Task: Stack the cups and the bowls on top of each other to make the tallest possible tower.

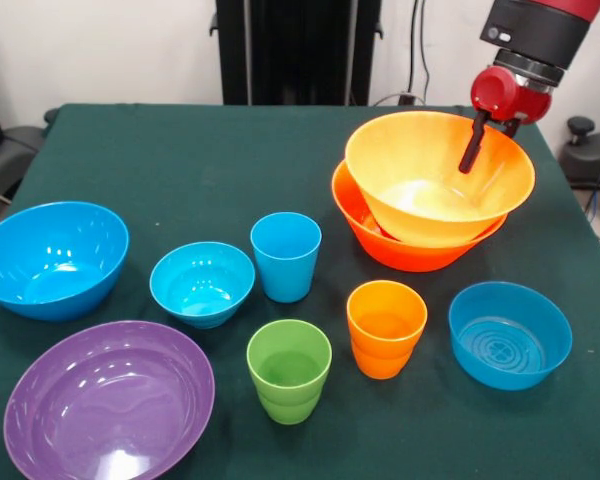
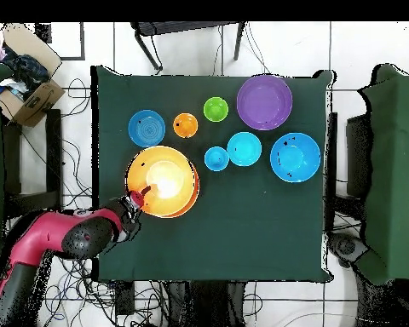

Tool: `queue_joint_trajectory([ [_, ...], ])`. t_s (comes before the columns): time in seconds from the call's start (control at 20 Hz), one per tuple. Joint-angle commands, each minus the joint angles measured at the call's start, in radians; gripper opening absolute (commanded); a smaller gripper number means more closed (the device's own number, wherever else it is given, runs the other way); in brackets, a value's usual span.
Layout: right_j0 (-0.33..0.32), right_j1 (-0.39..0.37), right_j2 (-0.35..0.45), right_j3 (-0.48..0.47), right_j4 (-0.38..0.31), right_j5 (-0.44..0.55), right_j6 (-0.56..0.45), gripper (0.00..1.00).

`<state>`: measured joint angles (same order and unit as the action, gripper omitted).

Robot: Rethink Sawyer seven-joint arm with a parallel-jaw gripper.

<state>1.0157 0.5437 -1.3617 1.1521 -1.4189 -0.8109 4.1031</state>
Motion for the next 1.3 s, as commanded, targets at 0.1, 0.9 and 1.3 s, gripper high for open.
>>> queue_joint_trajectory([
  [0.1, 0.003, 0.040, 0.118, -0.116, 0.001, -0.070, 0.333, 1.00],
  [0.9, -0.018, -0.036, 0.145, -0.058, -0.009, -0.125, 0.235, 1.00],
  [1.3, -0.025, -0.087, 0.151, -0.030, -0.023, -0.194, 0.200, 1.00],
])
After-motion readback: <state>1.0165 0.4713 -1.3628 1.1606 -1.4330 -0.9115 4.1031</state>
